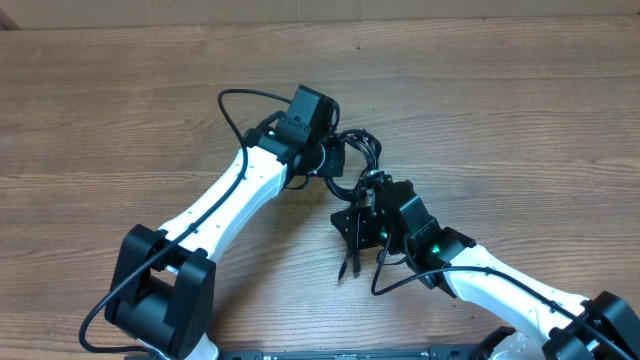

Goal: Untangle cables

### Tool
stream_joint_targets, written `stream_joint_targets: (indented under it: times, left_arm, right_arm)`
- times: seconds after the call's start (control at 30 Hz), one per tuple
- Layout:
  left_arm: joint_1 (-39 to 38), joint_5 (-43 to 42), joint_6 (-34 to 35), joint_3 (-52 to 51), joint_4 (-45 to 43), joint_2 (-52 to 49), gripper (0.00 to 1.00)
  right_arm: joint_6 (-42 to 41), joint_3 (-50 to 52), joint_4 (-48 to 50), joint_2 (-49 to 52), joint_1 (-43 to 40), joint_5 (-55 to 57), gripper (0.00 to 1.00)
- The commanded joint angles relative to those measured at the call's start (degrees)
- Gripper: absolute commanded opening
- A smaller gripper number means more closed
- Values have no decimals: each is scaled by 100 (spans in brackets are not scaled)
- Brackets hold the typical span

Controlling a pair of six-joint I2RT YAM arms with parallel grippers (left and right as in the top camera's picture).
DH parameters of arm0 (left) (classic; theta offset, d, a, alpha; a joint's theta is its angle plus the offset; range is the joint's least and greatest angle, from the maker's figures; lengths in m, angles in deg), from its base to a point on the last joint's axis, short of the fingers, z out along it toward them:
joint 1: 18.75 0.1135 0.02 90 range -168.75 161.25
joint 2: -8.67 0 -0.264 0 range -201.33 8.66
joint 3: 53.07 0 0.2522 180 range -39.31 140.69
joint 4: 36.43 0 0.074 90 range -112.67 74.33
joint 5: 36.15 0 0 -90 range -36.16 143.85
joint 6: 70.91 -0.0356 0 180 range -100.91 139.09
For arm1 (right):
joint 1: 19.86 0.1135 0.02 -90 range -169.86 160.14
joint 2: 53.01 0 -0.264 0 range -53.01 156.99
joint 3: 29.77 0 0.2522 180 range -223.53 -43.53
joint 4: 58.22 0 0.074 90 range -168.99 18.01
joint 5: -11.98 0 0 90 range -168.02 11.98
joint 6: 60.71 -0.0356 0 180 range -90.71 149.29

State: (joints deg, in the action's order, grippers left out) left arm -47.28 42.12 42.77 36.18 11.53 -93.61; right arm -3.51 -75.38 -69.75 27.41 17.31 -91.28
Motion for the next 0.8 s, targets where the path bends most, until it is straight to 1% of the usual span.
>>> stream_joint_targets:
  times: [0.0,0.1,0.17,0.27,0.57,0.67,0.77]
  left_arm:
    - [17,-546,72,229,-33,17,4]
    - [140,-837,74,238,-33,61,4]
    - [271,-887,74,238,-2,116,4]
    - [498,-1001,79,238,42,186,5]
    - [1123,-2730,79,238,24,223,4]
    - [1246,-3062,79,238,26,223,4]
    - [1276,-3154,179,238,35,223,4]
  right_arm:
    - [26,-127,50,39,26,140,33]
    - [26,-127,50,39,26,304,26]
    - [24,-127,48,39,26,315,22]
    - [9,-127,50,39,26,317,22]
    - [9,-127,50,39,26,317,11]
    - [9,-127,55,39,26,317,12]
    - [9,-127,116,39,26,317,24]
